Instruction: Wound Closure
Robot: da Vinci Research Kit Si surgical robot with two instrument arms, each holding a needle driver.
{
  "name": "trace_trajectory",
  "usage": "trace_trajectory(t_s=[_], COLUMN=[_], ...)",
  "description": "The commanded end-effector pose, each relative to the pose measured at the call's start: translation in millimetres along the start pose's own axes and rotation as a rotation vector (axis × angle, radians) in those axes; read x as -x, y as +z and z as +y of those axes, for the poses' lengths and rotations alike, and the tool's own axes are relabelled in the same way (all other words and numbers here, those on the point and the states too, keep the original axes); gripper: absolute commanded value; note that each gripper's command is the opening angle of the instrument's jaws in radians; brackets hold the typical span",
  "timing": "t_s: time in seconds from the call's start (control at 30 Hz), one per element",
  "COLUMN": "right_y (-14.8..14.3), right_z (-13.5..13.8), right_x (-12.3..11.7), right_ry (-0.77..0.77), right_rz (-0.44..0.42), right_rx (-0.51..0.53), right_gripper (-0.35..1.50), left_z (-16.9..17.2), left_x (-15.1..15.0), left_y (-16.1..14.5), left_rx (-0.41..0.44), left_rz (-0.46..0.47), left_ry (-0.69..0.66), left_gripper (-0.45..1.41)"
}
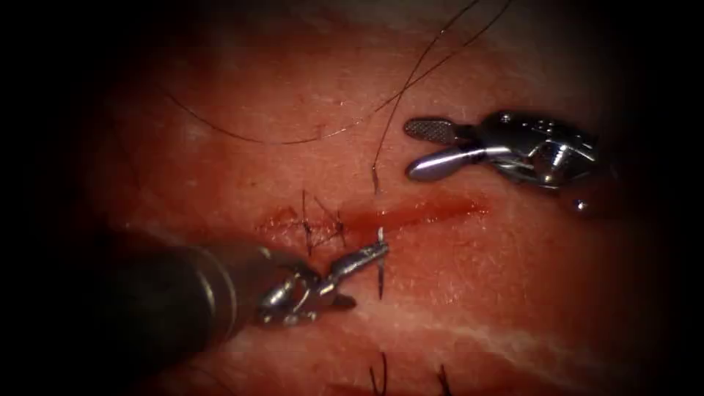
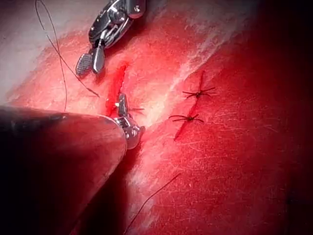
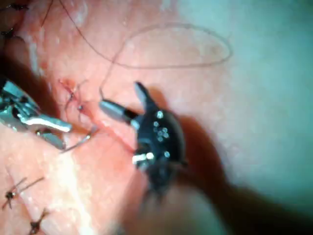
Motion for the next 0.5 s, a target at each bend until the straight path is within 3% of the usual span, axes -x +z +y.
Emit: trace_trajectory(t_s=[0.03,0.3,0.5], right_y=[0.6,0.7,0.9], right_z=[-0.2,0.2,0.5], right_x=[1.3,1.4,2.0], right_ry=[0.004,0.005,-0.006], right_rz=[-0.001,0.009,0.009], right_rx=[-0.002,0.002,0.007], right_gripper=[1.08,1.03,1.01], left_z=[0.9,1.3,1.0], left_x=[-0.2,0.3,-0.2], left_y=[1.0,2.2,2.6], left_rx=[0.002,-0.001,-0.048], left_rz=[0.007,0.033,0.073], left_ry=[-0.003,0.000,-0.002], left_gripper=[0.63,0.60,0.61])
